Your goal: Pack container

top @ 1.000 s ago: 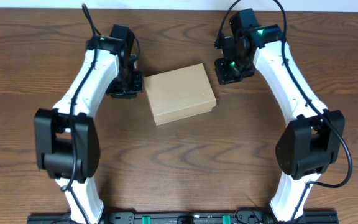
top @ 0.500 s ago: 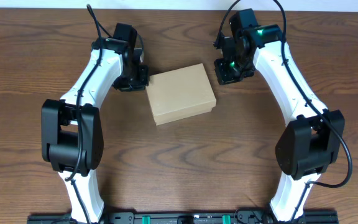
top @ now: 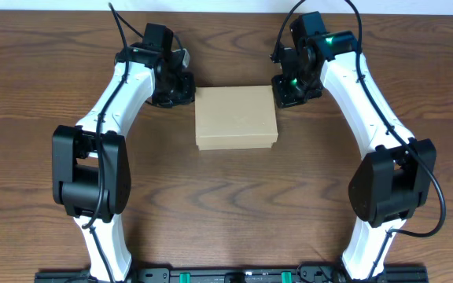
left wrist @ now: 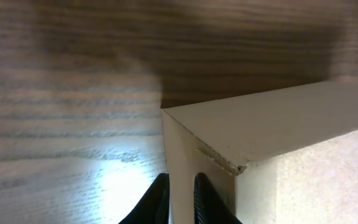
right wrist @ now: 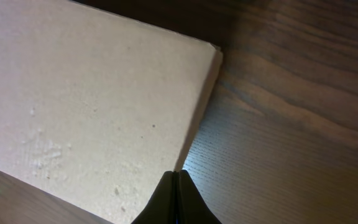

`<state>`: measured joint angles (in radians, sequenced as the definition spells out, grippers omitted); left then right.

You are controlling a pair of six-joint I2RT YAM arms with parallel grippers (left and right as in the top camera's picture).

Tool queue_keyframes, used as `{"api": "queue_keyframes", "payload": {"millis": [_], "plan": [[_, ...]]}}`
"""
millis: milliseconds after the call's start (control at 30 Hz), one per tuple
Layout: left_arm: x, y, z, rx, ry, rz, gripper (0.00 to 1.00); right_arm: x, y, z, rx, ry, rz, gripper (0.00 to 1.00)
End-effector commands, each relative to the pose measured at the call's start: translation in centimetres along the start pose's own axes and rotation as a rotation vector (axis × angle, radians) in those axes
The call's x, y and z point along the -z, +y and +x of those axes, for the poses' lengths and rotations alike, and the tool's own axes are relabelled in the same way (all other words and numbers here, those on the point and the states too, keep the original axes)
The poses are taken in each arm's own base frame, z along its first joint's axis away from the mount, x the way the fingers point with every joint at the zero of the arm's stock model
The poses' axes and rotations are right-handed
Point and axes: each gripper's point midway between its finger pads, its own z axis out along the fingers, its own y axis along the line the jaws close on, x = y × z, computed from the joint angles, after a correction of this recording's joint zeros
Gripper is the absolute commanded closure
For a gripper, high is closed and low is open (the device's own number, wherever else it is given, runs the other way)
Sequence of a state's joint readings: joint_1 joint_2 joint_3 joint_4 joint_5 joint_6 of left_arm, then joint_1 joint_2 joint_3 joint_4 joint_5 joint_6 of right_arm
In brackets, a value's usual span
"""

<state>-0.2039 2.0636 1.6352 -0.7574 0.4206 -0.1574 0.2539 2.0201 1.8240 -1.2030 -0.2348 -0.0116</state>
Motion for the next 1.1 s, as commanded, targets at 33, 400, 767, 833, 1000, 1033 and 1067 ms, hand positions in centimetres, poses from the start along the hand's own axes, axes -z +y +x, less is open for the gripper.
{"api": "queue_keyframes", "payload": {"millis": [33,400,767,833,1000,1033,1067], "plan": [[0.0,-1.0,-0.1,-0.045,0.012,0.060,0.84,1.3,0.1,-0.8,-0.001,-0.045,0.001,0.98],[11.7,2.5,-4.2,-0.032,-0.092,-0.177,0.89,8.5,-1.9,-6.3,-0.019,-0.283,0.092,0.99],[25.6,3.9,-3.1,-0.058,-0.218,-0.506,0.91,21.2,-2.6,-7.9,-0.021,-0.534,0.208,0.99],[27.3,3.4,-2.7,-0.060,-0.254,-0.514,0.91,23.5,-2.4,-7.6,-0.020,-0.583,0.233,0.99],[31.7,3.0,-0.8,-0.060,-0.338,-0.570,0.91,27.9,-2.1,-5.6,-0.015,-0.662,0.292,0.99],[32.5,2.9,-0.3,-0.055,-0.352,-0.581,0.91,28.7,-1.8,-5.0,-0.013,-0.674,0.292,0.99],[33.5,2.8,0.3,-0.048,-0.368,-0.589,0.91,29.4,-1.5,-4.4,-0.012,-0.685,0.292,0.99]]}}
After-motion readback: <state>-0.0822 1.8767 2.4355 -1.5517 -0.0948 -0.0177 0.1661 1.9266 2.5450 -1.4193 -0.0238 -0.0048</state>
